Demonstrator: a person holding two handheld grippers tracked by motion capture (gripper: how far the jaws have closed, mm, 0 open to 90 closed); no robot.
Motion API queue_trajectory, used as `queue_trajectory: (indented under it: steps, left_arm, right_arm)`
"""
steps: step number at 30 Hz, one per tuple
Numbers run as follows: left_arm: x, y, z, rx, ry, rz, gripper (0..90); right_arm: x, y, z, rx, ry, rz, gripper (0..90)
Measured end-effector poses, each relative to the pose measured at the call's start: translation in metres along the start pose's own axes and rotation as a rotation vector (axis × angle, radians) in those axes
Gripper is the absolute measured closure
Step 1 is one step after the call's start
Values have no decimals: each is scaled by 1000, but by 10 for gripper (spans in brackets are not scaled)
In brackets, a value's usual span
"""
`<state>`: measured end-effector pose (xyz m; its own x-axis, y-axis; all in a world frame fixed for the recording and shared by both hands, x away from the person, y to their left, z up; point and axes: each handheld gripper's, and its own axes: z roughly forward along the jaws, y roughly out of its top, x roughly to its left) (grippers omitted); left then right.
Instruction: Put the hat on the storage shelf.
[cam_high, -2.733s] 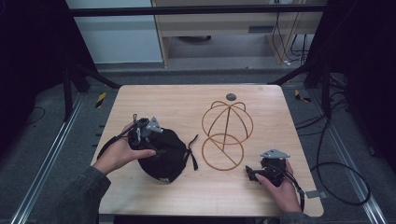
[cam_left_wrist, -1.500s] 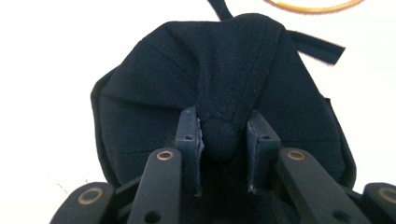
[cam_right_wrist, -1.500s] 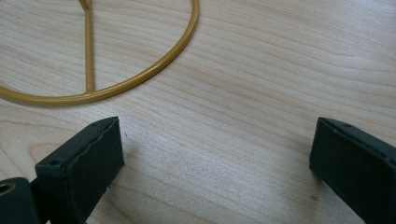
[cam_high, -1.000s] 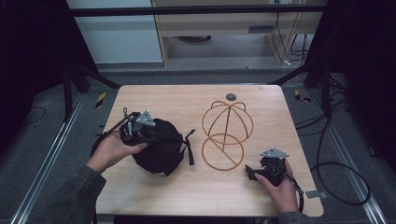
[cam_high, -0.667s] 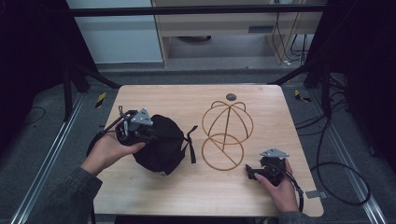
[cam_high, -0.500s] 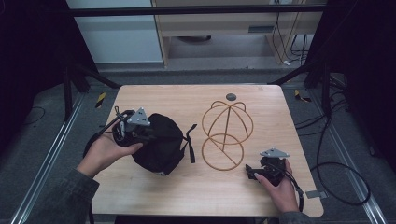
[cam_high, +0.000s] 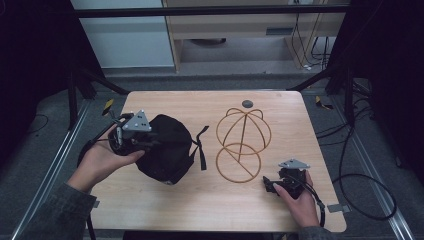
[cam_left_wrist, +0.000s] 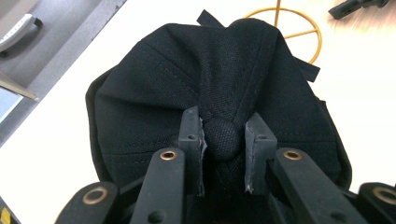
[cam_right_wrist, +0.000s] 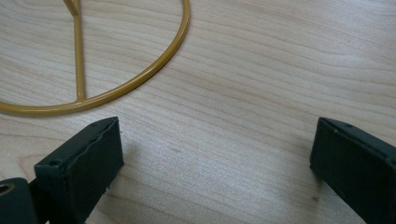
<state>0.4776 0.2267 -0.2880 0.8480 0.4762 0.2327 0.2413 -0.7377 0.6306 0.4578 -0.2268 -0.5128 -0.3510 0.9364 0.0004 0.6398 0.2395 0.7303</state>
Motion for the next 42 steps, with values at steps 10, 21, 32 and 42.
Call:
queue_trajectory:
  steps: [10, 21, 32, 42]
  left_arm:
    - [-9, -1, -12, -2, 5, 22, 727]
    - [-17, -1, -28, -22, 7, 47, 728]
    - [-22, 0, -59, -84, 33, 54, 729]
    - [-35, 19, -85, -129, 75, 86, 731]
  right_arm:
    - [0, 0, 0, 0, -1, 3, 27]
    - [0, 0, 0, 3, 4, 5, 22]
    - [0, 0, 0, 2, 5, 3, 22]
    - [0, 0, 0, 3, 1, -2, 23]
